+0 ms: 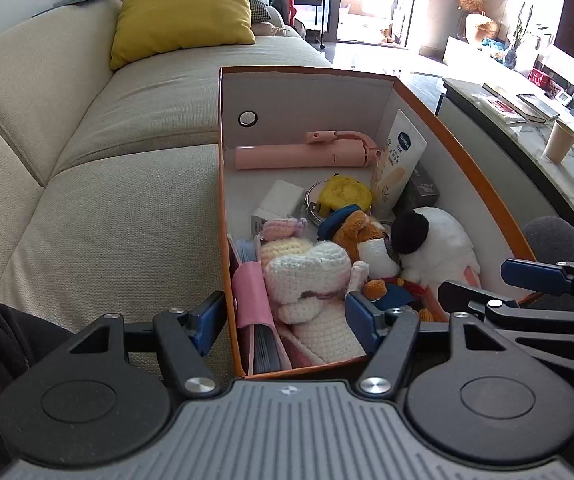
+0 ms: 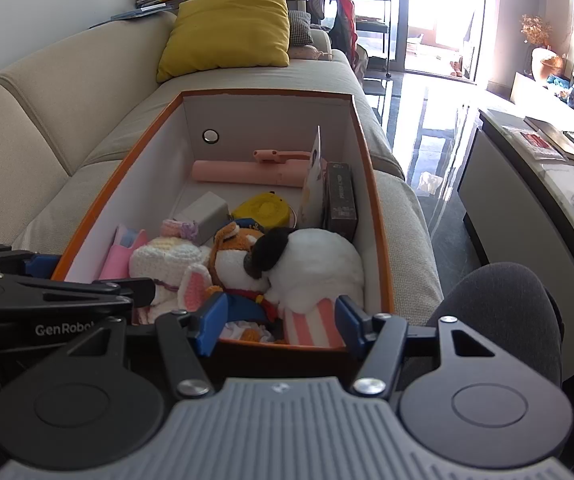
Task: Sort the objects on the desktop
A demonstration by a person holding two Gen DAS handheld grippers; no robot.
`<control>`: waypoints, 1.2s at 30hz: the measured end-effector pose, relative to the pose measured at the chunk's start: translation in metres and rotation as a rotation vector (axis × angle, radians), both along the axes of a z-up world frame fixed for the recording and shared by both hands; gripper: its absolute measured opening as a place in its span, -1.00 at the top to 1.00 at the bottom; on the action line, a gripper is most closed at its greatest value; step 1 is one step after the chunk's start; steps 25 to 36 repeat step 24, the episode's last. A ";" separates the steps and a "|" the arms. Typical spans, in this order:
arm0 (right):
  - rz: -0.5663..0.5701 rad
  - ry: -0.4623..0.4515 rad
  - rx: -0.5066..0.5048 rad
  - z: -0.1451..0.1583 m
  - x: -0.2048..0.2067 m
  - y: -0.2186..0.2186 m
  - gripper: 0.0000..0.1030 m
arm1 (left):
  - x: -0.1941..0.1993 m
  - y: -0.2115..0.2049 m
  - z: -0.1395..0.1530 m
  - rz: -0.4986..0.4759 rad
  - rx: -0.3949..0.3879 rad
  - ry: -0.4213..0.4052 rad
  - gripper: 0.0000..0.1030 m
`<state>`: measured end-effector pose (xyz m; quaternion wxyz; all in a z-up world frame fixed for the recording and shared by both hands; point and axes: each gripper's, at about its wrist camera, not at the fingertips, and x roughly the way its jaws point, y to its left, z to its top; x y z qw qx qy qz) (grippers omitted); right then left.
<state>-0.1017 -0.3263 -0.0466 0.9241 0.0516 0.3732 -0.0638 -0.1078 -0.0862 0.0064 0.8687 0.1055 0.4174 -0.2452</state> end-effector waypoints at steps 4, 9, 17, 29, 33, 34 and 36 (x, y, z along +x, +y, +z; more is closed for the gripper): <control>0.000 0.000 0.000 0.000 0.000 0.000 -0.20 | 0.000 0.000 0.000 0.000 -0.003 0.002 -0.48; -0.005 0.000 0.005 -0.001 -0.001 0.001 -0.20 | 0.000 0.000 0.000 -0.002 -0.005 0.002 -0.48; -0.004 0.001 0.004 -0.001 -0.001 0.000 -0.20 | 0.000 0.001 0.000 -0.002 -0.006 0.003 -0.48; -0.004 0.000 0.004 -0.001 -0.001 0.000 -0.20 | -0.001 0.001 0.000 -0.001 -0.008 0.004 -0.48; -0.004 0.000 0.004 -0.001 -0.001 0.000 -0.20 | -0.001 0.001 0.000 -0.001 -0.008 0.004 -0.48; -0.004 0.000 0.004 -0.001 -0.001 0.000 -0.20 | -0.001 0.001 0.000 -0.001 -0.008 0.004 -0.48; -0.004 0.000 0.004 -0.001 -0.001 0.000 -0.20 | -0.001 0.001 0.000 -0.001 -0.008 0.004 -0.48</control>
